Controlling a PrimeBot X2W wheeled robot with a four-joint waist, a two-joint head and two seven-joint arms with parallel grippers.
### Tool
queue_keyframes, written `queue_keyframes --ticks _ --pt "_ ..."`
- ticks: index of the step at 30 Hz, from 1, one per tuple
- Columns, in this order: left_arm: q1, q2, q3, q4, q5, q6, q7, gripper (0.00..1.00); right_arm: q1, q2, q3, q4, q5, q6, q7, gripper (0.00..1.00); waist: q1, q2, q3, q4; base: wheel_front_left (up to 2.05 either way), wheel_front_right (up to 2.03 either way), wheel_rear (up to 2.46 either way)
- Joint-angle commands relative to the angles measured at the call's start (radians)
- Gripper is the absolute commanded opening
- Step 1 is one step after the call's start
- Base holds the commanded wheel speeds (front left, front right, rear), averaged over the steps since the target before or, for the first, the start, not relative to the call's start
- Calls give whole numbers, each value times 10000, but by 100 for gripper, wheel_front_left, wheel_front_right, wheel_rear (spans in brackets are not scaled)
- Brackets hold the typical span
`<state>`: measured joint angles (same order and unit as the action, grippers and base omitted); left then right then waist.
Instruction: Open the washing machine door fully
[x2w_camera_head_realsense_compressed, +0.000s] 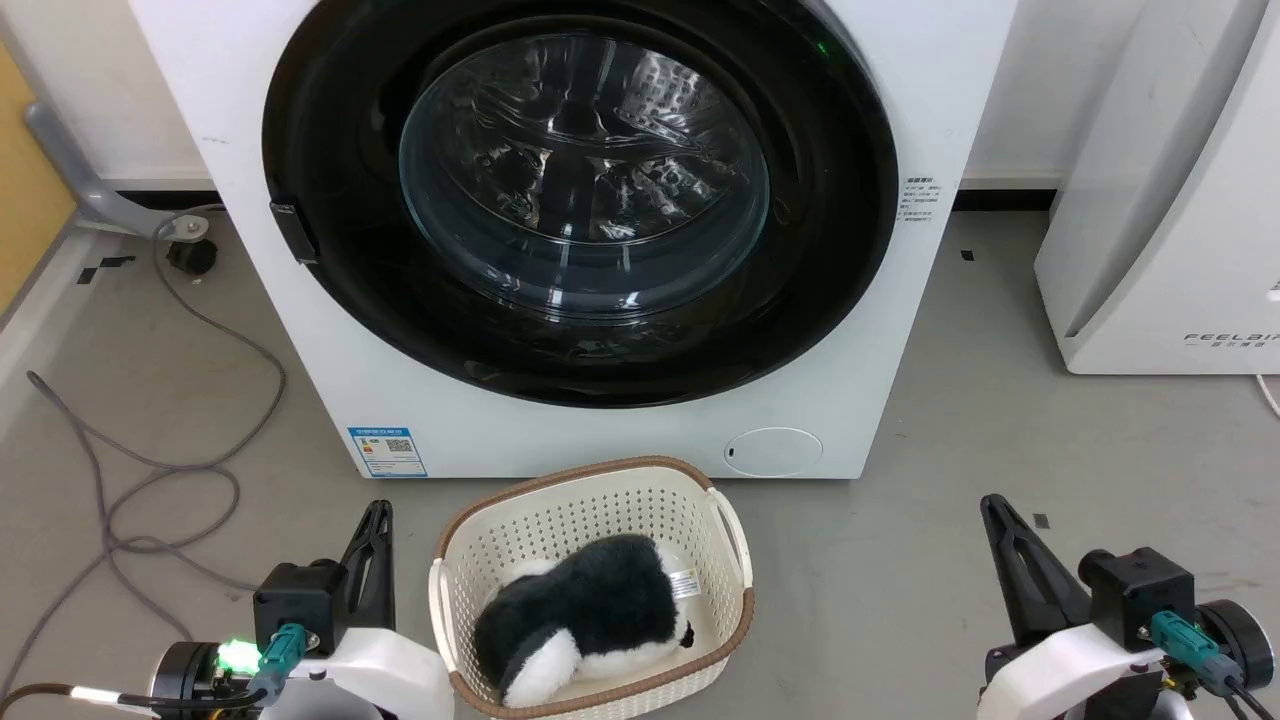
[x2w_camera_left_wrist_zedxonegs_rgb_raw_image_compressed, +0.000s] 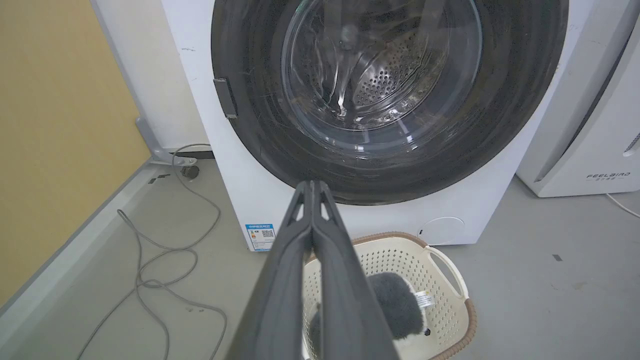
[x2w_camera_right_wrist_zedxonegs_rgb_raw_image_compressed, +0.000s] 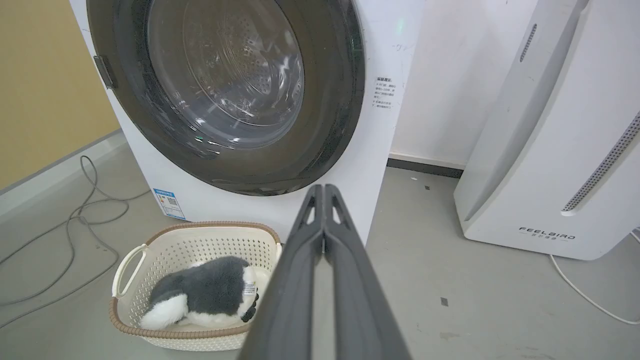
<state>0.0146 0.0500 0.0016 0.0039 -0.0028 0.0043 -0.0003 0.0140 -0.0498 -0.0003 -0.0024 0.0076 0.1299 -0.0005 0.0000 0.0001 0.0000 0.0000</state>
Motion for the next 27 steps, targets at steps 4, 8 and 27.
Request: queue_keyframes --ticks 4,8,27 --pt "-146 3 -16 -39 28 -43 3 0 -140 -4 3 24 -76 8 5 0 0 -1 0 0 0 0 0" --pt "-146 3 -16 -39 28 -43 3 0 -140 -4 3 24 -76 8 5 0 0 -1 0 0 0 0 0" --pt "-53 0 -120 11 -134 244 -266 100 -1 0 -241 -159 571 1 -266 100 0 -1 35 -7 0 0 0"
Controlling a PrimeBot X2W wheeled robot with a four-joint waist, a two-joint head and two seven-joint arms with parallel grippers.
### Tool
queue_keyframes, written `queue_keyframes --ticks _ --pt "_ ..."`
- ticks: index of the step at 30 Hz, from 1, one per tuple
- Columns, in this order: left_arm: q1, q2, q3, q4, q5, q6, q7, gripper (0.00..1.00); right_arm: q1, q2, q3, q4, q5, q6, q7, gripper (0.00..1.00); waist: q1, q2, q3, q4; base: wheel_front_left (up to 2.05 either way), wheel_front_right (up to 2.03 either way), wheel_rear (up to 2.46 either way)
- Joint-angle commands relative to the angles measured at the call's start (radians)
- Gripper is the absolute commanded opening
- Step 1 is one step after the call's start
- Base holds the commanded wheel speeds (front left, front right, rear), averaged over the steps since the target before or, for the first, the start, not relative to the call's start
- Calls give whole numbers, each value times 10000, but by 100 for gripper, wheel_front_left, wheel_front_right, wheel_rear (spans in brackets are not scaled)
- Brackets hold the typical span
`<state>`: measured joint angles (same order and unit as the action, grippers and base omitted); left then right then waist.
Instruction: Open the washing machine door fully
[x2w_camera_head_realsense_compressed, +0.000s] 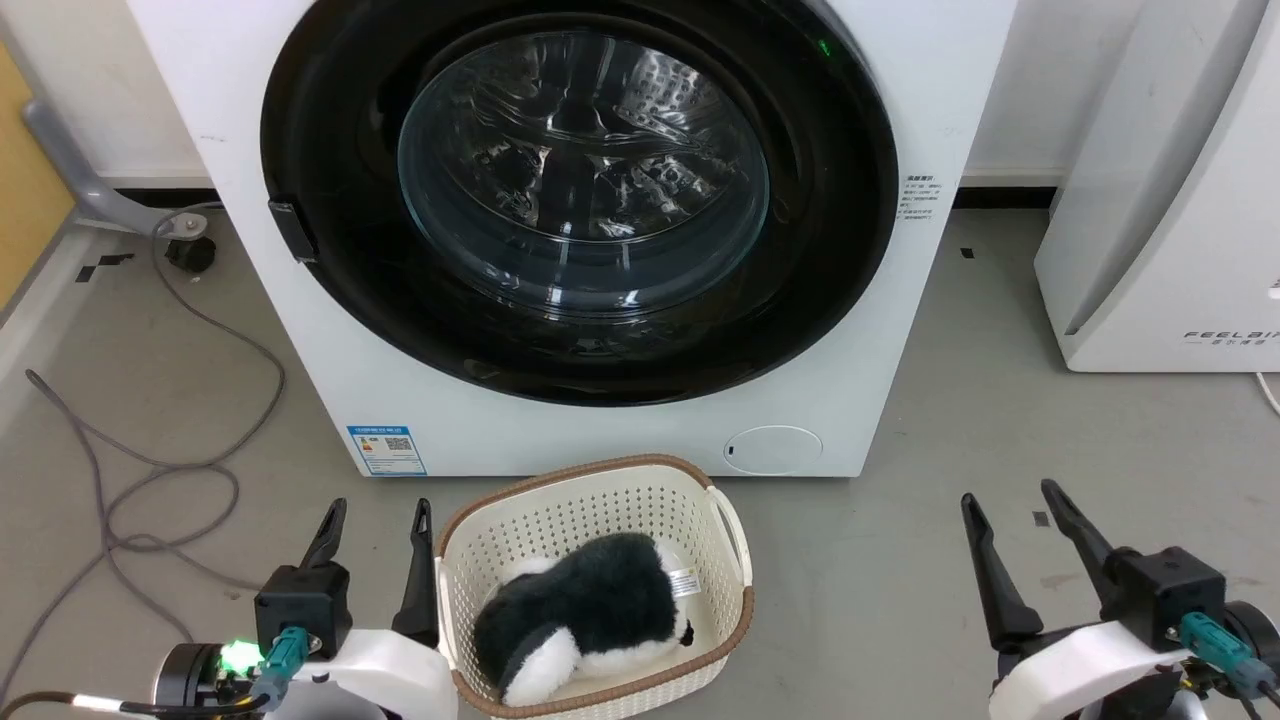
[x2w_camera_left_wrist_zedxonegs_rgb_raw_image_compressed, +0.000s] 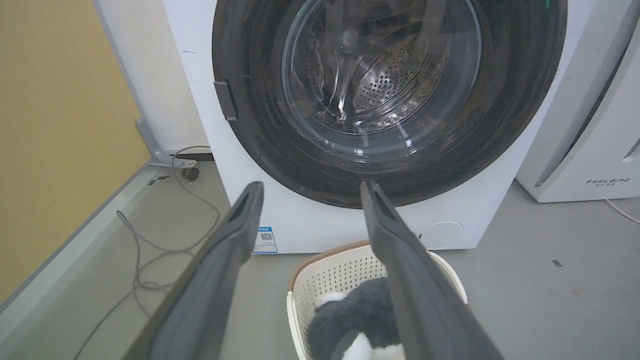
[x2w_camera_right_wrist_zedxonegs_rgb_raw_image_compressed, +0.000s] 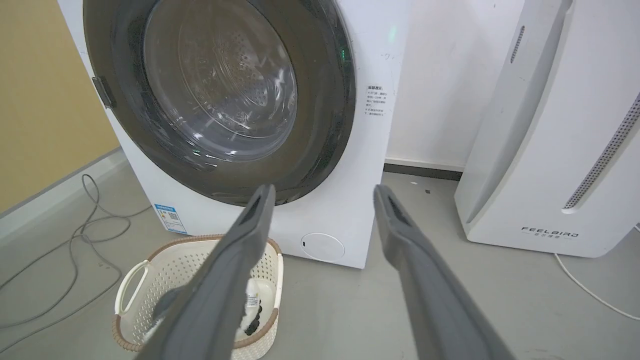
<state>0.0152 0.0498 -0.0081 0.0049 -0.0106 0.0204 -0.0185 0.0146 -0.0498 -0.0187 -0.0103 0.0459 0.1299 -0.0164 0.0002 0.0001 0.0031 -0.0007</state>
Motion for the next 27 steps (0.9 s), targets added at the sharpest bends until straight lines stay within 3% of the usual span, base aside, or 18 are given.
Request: queue_keyframes --ticks 1,9,10,11,12,19,27 --pt "-59 2 -22 1 -55 83 -84 100 -7 0 -57 -81 187 1 -107 100 -1 -1 4 0 0 0 0" --pt "-110 2 -88 -7 -122 220 -251 100 -103 -1 -178 -125 750 1 -274 100 -1 -1 52 0 0 0 0" --pt "-117 2 -95 -9 -130 237 -272 100 -130 -1 -194 -128 810 1 -295 60 -1 -1 61 0 0 0 0" --pt "-125 2 -102 -10 -137 253 -293 100 -161 -1 -219 -130 882 1 -316 9 -1 -1 70 1 0 0 0" --pt "-134 2 -110 -11 -145 269 -314 100 -190 -1 -231 -123 978 1 -336 0 -1 -1 78 4 0 0 0" --pt "-201 3 -159 -24 -202 385 -460 100 -435 -1 -404 30 2036 2 -482 0 -1 -1 159 27 0 0 0" --pt "-322 3 -209 -62 -257 522 -627 100 -979 -1 -474 683 4422 2 -649 0 -1 -1 359 34 0 0 0"
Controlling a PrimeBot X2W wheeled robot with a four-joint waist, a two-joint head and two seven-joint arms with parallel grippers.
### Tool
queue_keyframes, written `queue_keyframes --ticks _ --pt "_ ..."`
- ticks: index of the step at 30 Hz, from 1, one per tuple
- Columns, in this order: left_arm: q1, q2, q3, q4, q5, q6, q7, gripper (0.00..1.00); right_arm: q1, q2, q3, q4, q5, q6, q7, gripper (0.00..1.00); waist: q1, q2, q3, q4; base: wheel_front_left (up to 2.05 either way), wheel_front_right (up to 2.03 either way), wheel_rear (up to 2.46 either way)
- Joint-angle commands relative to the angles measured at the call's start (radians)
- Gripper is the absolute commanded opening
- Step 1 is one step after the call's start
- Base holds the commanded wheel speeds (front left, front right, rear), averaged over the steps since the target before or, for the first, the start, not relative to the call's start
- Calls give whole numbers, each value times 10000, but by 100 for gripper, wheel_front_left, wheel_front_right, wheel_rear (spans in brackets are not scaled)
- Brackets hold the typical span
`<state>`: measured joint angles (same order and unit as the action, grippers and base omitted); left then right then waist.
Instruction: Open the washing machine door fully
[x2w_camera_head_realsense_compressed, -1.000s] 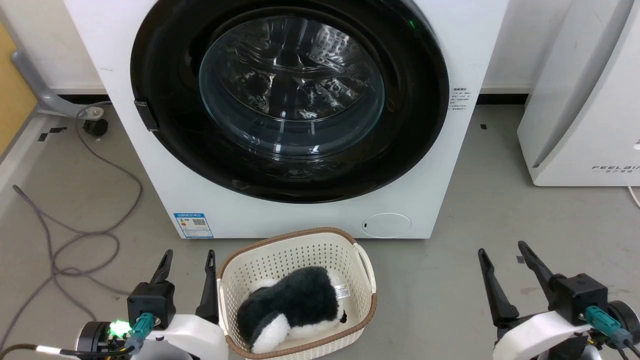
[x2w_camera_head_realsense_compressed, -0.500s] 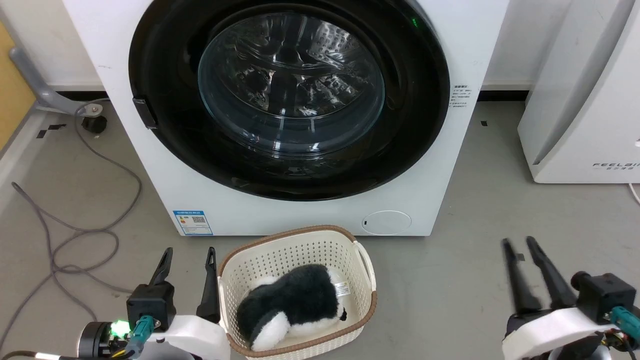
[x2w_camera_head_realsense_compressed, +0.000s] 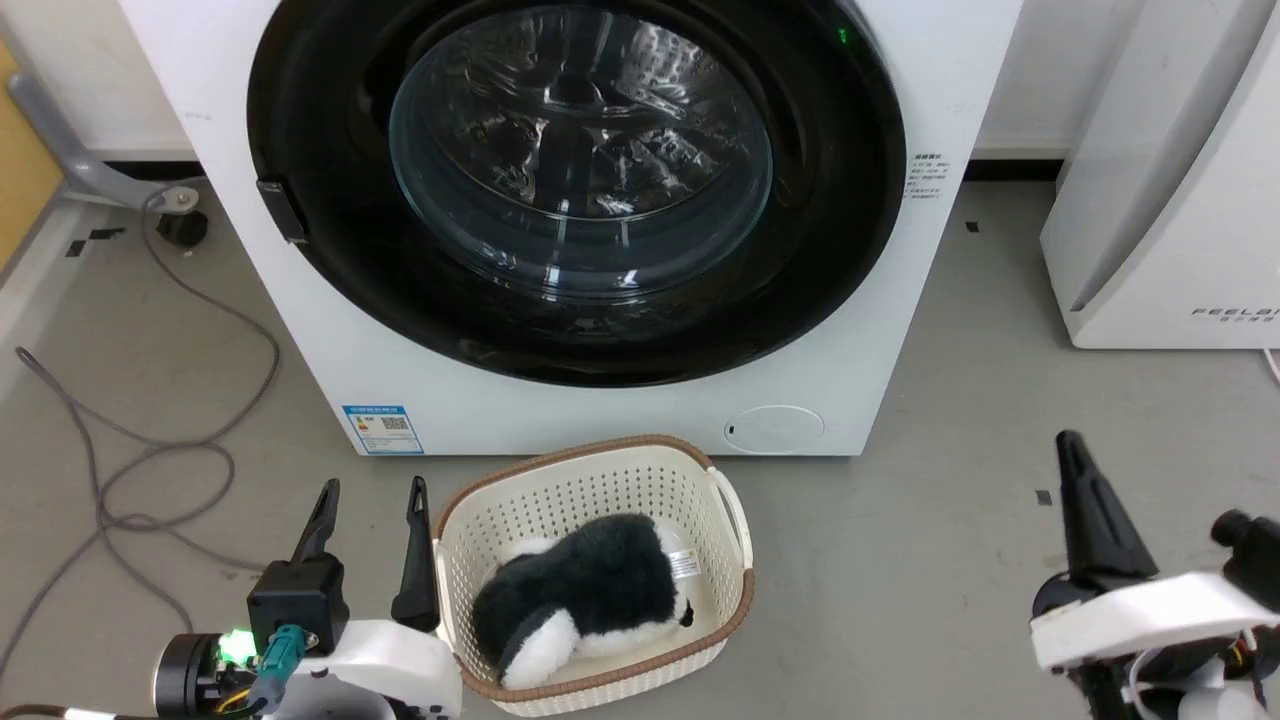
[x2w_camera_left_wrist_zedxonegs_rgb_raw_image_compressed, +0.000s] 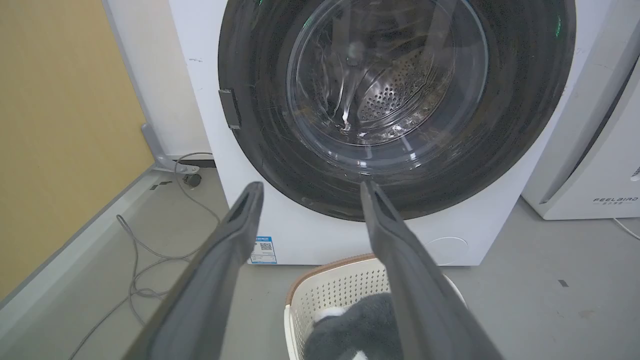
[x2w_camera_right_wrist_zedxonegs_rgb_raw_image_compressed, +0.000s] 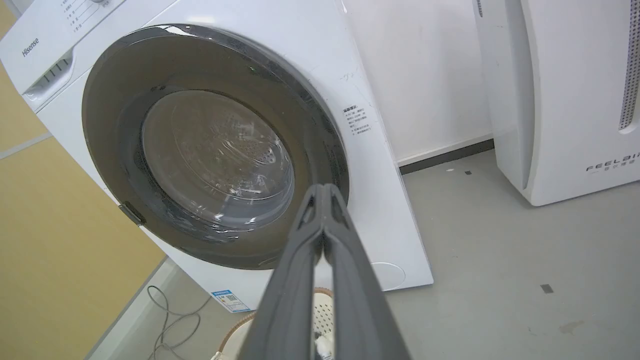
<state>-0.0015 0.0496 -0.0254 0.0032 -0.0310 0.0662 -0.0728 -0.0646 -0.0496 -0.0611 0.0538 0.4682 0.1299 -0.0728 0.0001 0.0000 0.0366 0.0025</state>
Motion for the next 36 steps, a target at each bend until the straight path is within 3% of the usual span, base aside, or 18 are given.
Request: queue_keyframes --ticks 1,21,36 --pt "-183 5 -49 -48 -56 76 -106 100 -294 -3 -110 128 387 3 -107 0 -1 0 64 6 0 0 0" --pt "-1027 5 -228 -282 -107 339 -523 100 -3471 -740 -1554 2649 4451 4 557 0 -1 0 1274 262 0 0 0" --pt "-1616 5 -358 -495 -243 645 -836 100 -6502 -1486 -1645 4370 6232 5 939 0 -1 0 2330 612 0 0 0"
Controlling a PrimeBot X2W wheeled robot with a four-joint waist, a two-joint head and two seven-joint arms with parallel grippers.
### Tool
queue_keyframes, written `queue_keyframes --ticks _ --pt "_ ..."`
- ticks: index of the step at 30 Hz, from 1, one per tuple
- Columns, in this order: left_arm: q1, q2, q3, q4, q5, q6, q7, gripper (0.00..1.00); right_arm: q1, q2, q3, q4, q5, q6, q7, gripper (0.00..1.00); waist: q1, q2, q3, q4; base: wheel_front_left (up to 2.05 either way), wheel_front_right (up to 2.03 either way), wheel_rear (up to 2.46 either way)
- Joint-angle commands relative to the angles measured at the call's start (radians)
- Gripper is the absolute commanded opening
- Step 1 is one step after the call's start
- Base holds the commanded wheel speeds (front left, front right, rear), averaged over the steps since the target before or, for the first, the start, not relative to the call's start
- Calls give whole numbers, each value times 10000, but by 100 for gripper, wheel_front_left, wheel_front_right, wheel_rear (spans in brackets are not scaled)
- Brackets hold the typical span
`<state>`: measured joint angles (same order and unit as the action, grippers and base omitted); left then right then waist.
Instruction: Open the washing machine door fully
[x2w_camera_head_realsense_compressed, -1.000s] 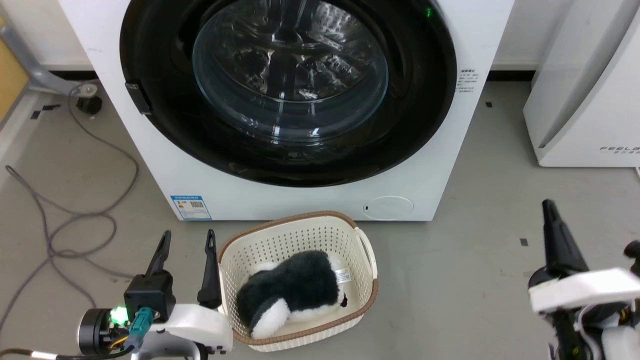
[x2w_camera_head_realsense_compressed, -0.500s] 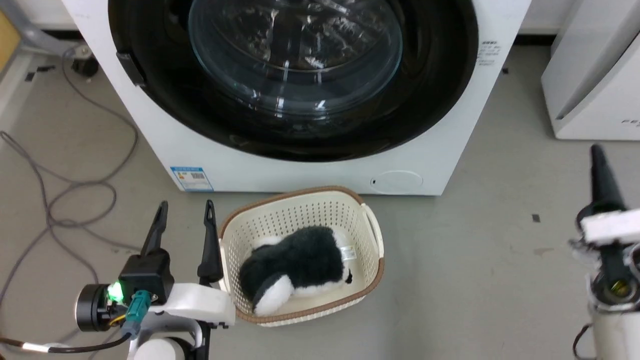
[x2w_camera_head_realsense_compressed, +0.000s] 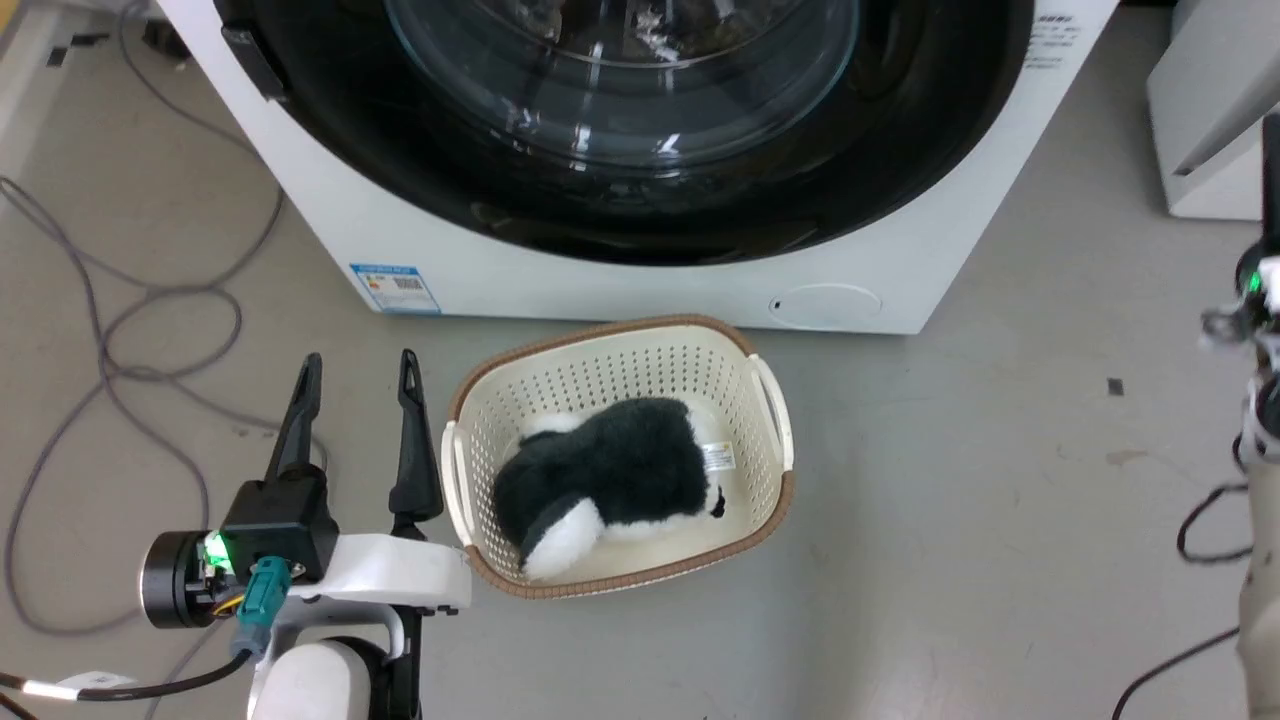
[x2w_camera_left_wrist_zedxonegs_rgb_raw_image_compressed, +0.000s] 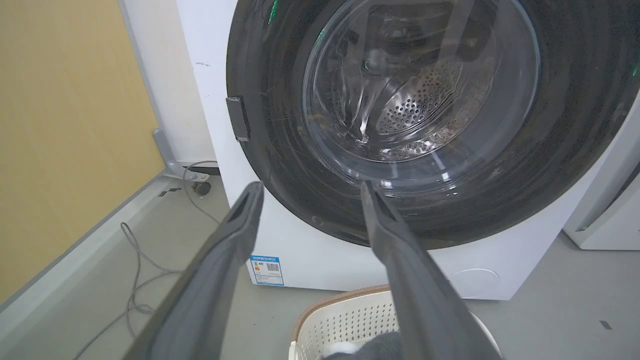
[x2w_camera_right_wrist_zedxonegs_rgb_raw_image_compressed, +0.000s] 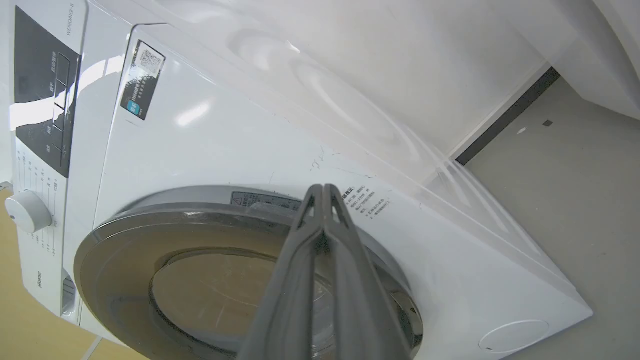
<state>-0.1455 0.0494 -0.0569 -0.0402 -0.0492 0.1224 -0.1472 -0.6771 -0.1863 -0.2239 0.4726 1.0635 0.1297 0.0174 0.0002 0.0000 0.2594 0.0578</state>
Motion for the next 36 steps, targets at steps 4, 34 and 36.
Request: queue_keyframes --ticks 4,34,36 --pt "-313 7 -78 -119 -102 161 -176 100 -1228 -271 285 695 408 7 37 0 -2 0 391 133 0 0 0" --pt "-1453 8 -588 -282 -541 791 -782 100 -5351 -892 2265 3612 1959 9 947 0 -2 0 2030 784 0 0 0" --pt "-1522 8 -611 -293 -559 833 -824 100 -5540 -932 2509 3676 2065 9 1264 0 -2 0 2112 799 0 0 0"
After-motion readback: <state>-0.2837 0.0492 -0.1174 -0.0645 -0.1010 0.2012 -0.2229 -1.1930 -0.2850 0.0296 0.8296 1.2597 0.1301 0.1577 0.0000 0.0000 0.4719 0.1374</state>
